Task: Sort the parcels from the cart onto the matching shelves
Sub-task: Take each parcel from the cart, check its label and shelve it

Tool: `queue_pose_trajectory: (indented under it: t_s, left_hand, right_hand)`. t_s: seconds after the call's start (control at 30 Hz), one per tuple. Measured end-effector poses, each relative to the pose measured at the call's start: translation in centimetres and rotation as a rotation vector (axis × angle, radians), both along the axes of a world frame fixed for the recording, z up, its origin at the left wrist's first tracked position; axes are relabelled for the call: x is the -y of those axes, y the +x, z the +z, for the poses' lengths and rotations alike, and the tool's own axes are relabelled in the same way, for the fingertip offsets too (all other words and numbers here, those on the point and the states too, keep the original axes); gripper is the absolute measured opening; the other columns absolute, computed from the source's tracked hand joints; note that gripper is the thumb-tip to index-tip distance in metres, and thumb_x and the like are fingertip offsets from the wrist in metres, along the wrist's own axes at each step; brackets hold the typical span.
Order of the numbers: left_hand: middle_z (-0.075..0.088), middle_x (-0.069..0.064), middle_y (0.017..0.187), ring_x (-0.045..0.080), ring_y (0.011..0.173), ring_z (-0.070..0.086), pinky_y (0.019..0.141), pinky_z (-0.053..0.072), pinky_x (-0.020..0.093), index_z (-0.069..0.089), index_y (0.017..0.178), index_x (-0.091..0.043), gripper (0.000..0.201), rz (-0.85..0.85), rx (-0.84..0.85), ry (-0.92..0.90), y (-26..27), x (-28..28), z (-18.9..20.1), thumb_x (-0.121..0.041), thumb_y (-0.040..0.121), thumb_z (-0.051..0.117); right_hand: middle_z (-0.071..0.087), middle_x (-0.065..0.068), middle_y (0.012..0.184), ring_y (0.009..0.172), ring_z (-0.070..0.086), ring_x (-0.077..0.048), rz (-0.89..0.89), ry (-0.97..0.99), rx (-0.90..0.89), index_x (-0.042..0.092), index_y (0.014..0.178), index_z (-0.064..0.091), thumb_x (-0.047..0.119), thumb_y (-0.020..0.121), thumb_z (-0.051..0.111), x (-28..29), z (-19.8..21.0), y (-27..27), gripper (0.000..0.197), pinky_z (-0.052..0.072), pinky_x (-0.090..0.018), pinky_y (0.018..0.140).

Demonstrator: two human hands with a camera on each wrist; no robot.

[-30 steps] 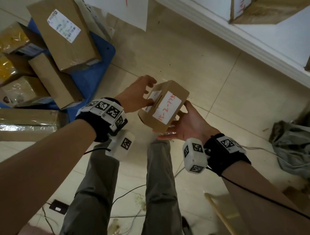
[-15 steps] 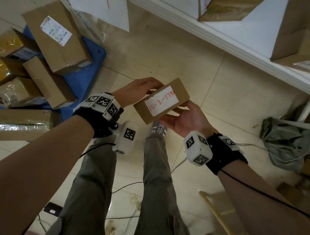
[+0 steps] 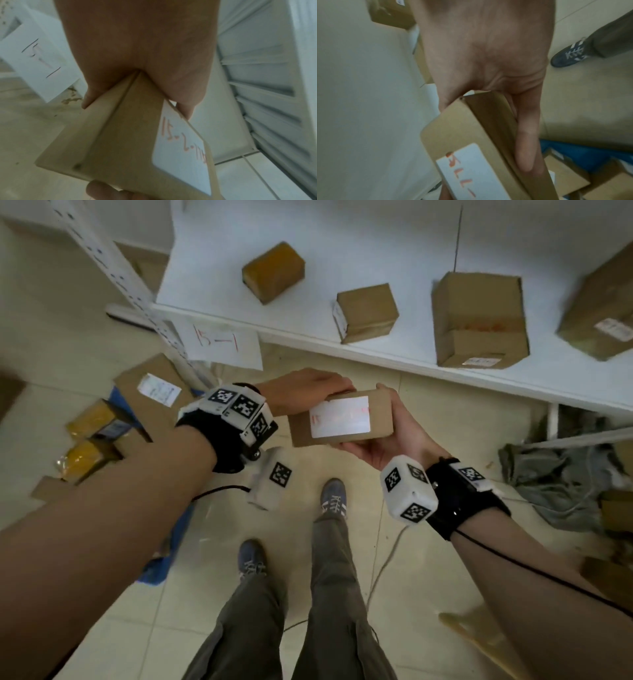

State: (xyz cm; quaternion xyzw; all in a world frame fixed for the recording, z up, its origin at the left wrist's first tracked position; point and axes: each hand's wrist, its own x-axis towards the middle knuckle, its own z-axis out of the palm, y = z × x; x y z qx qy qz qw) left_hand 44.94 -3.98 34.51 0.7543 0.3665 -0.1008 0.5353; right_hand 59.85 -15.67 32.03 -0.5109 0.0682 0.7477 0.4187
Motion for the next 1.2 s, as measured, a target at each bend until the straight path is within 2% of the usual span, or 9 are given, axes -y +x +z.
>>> queue_pose_trajectory:
  t_s: [0.13,0.27,0.4,0.47,0.7,0.9,1.0,1.1,1.2]
  left_hand:
    - [0.065,-0.003,0.115,0.012,0.098,0.059,0.082,0.042,0.025,0.066,0.114,-0.029,0.038,0.038,0.041,0.090,-2.0,-0.1,8.4,-0.048,0.103,0.034]
    - [0.068,0.005,0.113,0.018,0.096,0.062,0.090,0.046,0.035,0.067,0.113,-0.019,0.045,-0.032,0.077,0.163,-2.9,0.1,16.7,-0.048,0.103,0.034]
    - [0.069,0.000,0.106,0.013,0.093,0.063,0.080,0.047,0.025,0.069,0.117,-0.021,0.041,-0.093,0.176,0.246,-2.9,0.1,25.8,-0.044,0.104,0.038]
    - [0.070,-0.006,0.109,0.005,0.091,0.063,0.072,0.044,0.018,0.070,0.119,-0.030,0.036,-0.066,0.228,0.264,-2.9,0.2,29.7,-0.045,0.102,0.041]
    - [0.071,-0.008,0.115,0.008,0.106,0.064,0.089,0.045,0.020,0.072,0.117,-0.029,0.036,-0.044,0.400,0.326,-2.2,0.5,41.8,-0.048,0.099,0.048]
    - [0.065,-0.008,0.119,0.013,0.106,0.061,0.078,0.044,0.024,0.063,0.126,-0.030,0.047,-0.012,0.456,0.478,-0.9,-0.4,47.8,-0.060,0.095,0.047]
    - [0.050,-0.005,0.143,0.021,0.125,0.052,0.099,0.045,0.039,0.046,0.141,-0.037,0.068,0.160,0.441,0.483,-0.5,-1.9,49.2,-0.074,0.084,0.045]
    - [0.057,0.000,0.134,0.027,0.104,0.067,0.085,0.057,0.043,0.036,0.144,-0.035,0.067,0.275,0.410,0.323,-0.1,-3.1,50.4,-0.068,0.087,0.047]
    - [0.069,0.010,0.114,0.031,0.084,0.075,0.079,0.061,0.046,0.055,0.127,-0.030,0.048,0.265,0.429,0.177,0.0,-4.0,51.4,-0.061,0.090,0.047]
  right_hand:
    - [0.067,-0.020,0.129,0.104,0.071,-0.033,-0.013,0.101,0.063,0.010,0.134,0.061,0.066,0.092,0.050,-0.3,8.0,-1.8,0.071,0.063,-0.036,0.069]
    - [0.065,-0.023,0.130,0.099,0.071,-0.039,-0.022,0.174,0.123,0.007,0.127,0.064,0.059,0.092,0.054,0.0,15.8,-2.3,0.064,0.057,-0.044,0.094]
    - [0.066,-0.022,0.128,0.100,0.070,-0.038,-0.040,0.253,0.214,0.007,0.137,0.059,0.053,0.092,0.053,-0.1,24.3,-2.0,0.064,0.064,-0.041,0.065]
    - [0.069,-0.018,0.118,0.097,0.070,-0.034,-0.073,0.293,0.241,0.011,0.130,0.063,0.051,0.094,0.048,-0.1,27.9,-1.7,0.056,0.064,-0.040,0.064]
    - [0.070,-0.015,0.115,0.094,0.072,-0.028,-0.147,0.448,0.373,0.011,0.129,0.064,0.055,0.092,0.051,1.4,40.2,0.0,0.059,0.064,-0.039,0.066]
    - [0.065,-0.015,0.132,0.104,0.069,-0.028,-0.195,0.583,0.433,0.010,0.139,0.056,0.053,0.085,0.066,2.0,46.8,2.0,0.070,0.063,-0.041,0.078]
    - [0.054,-0.015,0.147,0.111,0.066,-0.029,-0.239,0.629,0.466,0.013,0.143,0.055,0.047,0.085,0.067,1.0,48.8,3.1,0.069,0.063,-0.039,0.075]
    - [0.055,-0.021,0.141,0.115,0.060,-0.029,-0.254,0.631,0.487,0.009,0.139,0.058,0.045,0.079,0.070,-0.9,50.3,4.5,0.071,0.061,-0.041,0.074]
    - [0.058,-0.012,0.122,0.109,0.063,-0.027,-0.230,0.633,0.513,0.011,0.136,0.061,0.045,0.083,0.069,-3.4,51.1,5.5,0.063,0.062,-0.043,0.072]
